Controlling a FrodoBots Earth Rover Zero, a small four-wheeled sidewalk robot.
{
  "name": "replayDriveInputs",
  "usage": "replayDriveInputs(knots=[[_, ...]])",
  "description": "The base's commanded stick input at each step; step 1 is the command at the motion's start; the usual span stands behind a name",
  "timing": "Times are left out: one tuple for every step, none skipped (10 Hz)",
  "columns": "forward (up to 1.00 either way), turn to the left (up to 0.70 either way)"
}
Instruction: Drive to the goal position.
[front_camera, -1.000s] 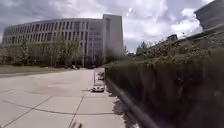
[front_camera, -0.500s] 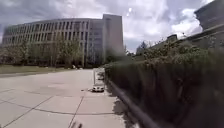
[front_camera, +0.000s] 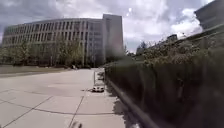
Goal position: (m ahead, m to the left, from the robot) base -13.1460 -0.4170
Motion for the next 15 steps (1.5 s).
replayDriveInputs(knots=[[0.06,0.0],[0.06,0.0],[0.06,0.0],[0.06,0.0],[0.06,0.0],[0.06,0.0],[0.05,0.0],[0.06,0.0],[0.05,0.0],[0.05,0.0],[0.06,0.0],[0.06,0.0],[0.06,0.0],[0.06,0.0],[0.06,0.0]])
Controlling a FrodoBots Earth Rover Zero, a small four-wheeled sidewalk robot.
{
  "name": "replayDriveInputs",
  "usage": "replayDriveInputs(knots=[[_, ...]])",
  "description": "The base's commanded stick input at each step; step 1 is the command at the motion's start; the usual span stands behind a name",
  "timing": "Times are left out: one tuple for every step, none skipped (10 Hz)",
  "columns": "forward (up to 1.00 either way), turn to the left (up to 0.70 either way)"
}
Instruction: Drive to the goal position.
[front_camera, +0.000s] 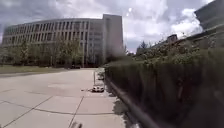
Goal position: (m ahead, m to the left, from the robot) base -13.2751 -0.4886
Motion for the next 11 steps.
replayDriveInputs(knots=[[0.06,0.0],[0.06,0.0],[0.06,0.0],[0.06,0.0],[0.05,0.0],[0.05,0.0],[0.05,0.0],[0.05,0.0],[0.06,0.0],[0.05,0.0],[0.06,0.0]])
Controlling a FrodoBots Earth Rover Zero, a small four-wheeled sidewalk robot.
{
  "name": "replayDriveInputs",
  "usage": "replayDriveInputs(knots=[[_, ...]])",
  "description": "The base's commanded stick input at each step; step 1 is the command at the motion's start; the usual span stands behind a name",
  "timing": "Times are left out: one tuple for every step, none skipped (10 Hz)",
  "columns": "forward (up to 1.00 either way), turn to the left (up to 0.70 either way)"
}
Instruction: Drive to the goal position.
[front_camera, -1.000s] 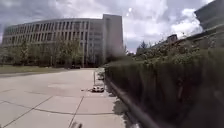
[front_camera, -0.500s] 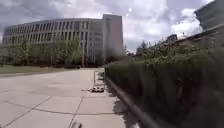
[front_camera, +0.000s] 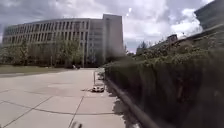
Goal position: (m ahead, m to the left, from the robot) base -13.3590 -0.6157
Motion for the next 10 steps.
replayDriveInputs(knots=[[0.06,0.0],[0.06,0.0],[0.06,0.0],[0.06,0.0],[0.06,0.0],[0.06,0.0],[0.05,0.0],[0.05,0.0],[0.06,0.0],[0.06,0.0]])
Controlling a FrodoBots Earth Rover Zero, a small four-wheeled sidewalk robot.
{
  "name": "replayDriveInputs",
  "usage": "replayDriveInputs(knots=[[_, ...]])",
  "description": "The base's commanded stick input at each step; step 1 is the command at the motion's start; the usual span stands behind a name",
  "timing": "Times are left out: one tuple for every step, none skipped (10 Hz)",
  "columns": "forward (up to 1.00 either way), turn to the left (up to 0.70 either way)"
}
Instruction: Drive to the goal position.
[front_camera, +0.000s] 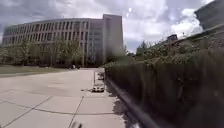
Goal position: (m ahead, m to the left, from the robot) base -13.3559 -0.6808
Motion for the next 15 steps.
replayDriveInputs(knots=[[0.06,0.0],[0.06,0.0],[0.06,0.0],[0.06,0.0],[0.06,0.0],[0.06,0.0],[0.06,0.0],[0.05,0.0],[0.06,0.0],[0.06,0.0],[0.05,0.0],[0.06,0.0],[0.06,0.0],[0.06,0.0],[0.06,0.0]])
